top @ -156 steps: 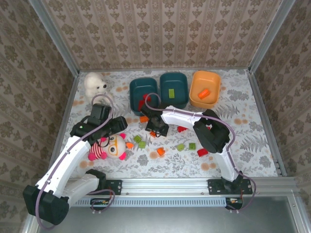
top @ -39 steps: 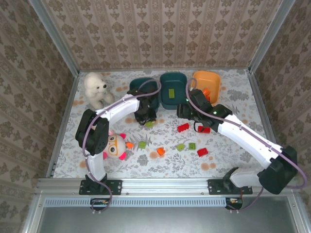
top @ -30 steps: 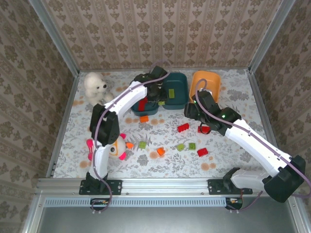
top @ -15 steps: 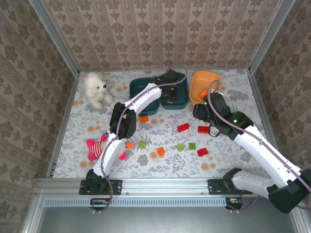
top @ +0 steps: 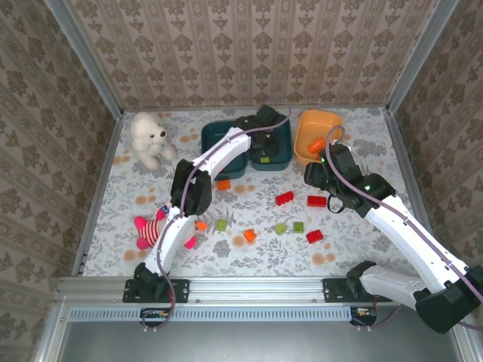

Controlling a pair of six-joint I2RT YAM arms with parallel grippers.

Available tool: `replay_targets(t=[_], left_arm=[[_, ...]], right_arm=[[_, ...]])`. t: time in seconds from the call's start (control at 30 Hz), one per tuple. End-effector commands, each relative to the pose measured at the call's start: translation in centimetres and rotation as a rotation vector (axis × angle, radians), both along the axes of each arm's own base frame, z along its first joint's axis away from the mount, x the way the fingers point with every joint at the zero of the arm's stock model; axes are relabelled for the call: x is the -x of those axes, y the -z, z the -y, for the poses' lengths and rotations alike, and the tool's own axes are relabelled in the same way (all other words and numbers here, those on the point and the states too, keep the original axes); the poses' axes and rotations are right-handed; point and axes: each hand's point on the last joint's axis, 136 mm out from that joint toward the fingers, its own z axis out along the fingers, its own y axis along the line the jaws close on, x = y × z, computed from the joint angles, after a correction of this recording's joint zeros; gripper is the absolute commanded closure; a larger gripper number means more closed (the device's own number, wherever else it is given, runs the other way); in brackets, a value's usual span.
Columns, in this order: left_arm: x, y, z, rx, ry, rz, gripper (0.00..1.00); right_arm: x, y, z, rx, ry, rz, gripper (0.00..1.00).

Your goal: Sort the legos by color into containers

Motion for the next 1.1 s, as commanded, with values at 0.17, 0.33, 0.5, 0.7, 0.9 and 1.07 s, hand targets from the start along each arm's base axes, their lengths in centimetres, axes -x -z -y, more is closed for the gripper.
replay_targets(t=[0.17, 0.33, 0.5, 0.7, 0.9, 1.07], left_arm=[[0.4, -14.6, -4.3, 0.160, -0.110, 0.157, 0.44], [3.0, -16.3, -10.8, 0.218, -0.220, 0.146, 0.43], [7.9, -15.2, -17.4, 0.237, -0.313, 0.108, 0.43], [14.6, -11.7, -22.2, 0.183, -0.339, 0.035, 0.43], [18.4, -9.9, -24.3, 0.173, -0.362, -0.001, 0.43], [19.8, -8.9, -25.4, 0.153, -0.389, -0.010, 0.43]], right_arm=[[-0.6, -1.5, -1.4, 0.045, -0.094, 0.025, 0.35], [-0.7, -1.8, -4.8, 0.092, -0.232, 0.045, 0.35], [-0.5, -2.2, -7.7, 0.105, -0.335, 0.079, 0.35], [0.2, -1.3, -10.3, 0.117, -0.420, 0.059, 0.35], [1.4, -0.1, -12.8, 0.118, -0.512, 0.028, 0.36], [4.5, 4.9, -16.8, 0.143, -0.716, -0.126, 0.35]])
